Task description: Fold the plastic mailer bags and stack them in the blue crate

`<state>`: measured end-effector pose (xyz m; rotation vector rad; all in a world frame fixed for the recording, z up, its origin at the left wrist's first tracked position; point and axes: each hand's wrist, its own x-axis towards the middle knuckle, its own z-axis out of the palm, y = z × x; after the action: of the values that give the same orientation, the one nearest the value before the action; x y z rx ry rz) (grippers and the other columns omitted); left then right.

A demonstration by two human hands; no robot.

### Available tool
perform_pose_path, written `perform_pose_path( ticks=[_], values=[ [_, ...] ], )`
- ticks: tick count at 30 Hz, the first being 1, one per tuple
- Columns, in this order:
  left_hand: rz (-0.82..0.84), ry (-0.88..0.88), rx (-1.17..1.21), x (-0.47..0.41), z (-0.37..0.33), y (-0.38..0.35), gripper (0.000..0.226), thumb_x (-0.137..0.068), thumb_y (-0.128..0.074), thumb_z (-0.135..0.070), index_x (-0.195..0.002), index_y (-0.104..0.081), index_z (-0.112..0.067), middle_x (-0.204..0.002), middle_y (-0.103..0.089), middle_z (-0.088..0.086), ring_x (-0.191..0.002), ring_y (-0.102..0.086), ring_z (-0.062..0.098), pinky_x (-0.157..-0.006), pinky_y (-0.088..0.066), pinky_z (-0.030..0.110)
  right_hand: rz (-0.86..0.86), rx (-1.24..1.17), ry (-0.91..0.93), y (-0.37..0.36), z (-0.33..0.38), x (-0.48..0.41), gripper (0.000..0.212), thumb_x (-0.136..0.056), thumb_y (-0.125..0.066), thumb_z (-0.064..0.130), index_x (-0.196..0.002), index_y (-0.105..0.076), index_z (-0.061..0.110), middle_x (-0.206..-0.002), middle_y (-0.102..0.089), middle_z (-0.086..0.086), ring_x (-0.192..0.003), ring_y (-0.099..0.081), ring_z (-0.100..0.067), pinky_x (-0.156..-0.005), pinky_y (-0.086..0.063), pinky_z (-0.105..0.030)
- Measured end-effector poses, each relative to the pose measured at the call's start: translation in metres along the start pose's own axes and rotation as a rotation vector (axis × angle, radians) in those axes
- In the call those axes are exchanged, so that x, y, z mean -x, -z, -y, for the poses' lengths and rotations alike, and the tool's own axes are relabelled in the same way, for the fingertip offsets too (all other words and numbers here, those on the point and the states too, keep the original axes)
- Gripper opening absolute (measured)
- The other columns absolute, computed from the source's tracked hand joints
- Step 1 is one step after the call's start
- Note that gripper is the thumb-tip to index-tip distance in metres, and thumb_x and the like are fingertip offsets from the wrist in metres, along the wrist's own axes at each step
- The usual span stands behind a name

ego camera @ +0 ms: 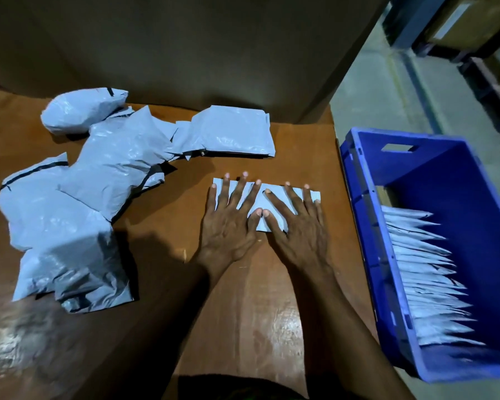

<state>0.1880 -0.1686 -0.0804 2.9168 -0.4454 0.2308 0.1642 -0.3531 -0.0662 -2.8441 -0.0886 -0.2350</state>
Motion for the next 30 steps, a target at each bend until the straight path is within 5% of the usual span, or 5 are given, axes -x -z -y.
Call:
perform_pose_path(
  ticks=[11,23,28,30],
  values=[
    [-0.047,0.065,0.068,-0.017,-0.002,-0.016,0.057,-0.109,-0.03,-0.052,-0.163,-0.03,-0.031,-0.172,-0.018,0.005,-0.16,-0.01,0.035,-0.125,-0.017,0.058,-0.016,-0.051,-0.02,-0.009,-0.007,-0.029,0.049,-0.105,-0.037,0.063,-0.144,-0.058,0.045,-0.163,-0.043,0.009,-0.158,-0.023,-0.021,-0.128,-0.017,-0.046],
    [0.021,0.066,0.052,0.006,-0.005,-0.005,0.058,-0.108,-0.028,-0.055,-0.162,-0.03,-0.035,-0.172,-0.018,0.003,-0.159,-0.01,0.036,-0.127,-0.011,0.06,0.029,-0.03,-0.076,-0.002,0.003,0.0,0.052,-0.105,-0.03,0.067,-0.147,-0.053,0.049,-0.167,-0.035,0.012,-0.162,-0.007,-0.02,-0.13,-0.004,-0.043],
    [0.235,0.091,0.16,-0.005,0.004,0.009,0.066,-0.1,-0.007,-0.065,-0.163,-0.015,-0.045,-0.174,0.005,-0.008,-0.16,0.012,0.026,-0.125,0.014,0.05,0.09,0.007,-0.078,0.004,0.008,-0.003,0.055,-0.104,-0.023,0.069,-0.15,-0.047,0.051,-0.169,-0.029,0.012,-0.162,-0.003,-0.021,-0.128,0.003,-0.046],
    [0.21,0.145,0.196,-0.005,0.008,0.014,0.067,-0.102,-0.003,-0.059,-0.163,-0.024,-0.041,-0.174,-0.001,-0.007,-0.16,0.008,0.023,-0.127,0.007,0.048,0.071,0.044,-0.083,0.008,0.018,-0.003,0.05,-0.107,-0.03,0.058,-0.148,-0.055,0.044,-0.167,-0.034,0.008,-0.161,-0.009,-0.024,-0.127,0.007,-0.051]
  ],
)
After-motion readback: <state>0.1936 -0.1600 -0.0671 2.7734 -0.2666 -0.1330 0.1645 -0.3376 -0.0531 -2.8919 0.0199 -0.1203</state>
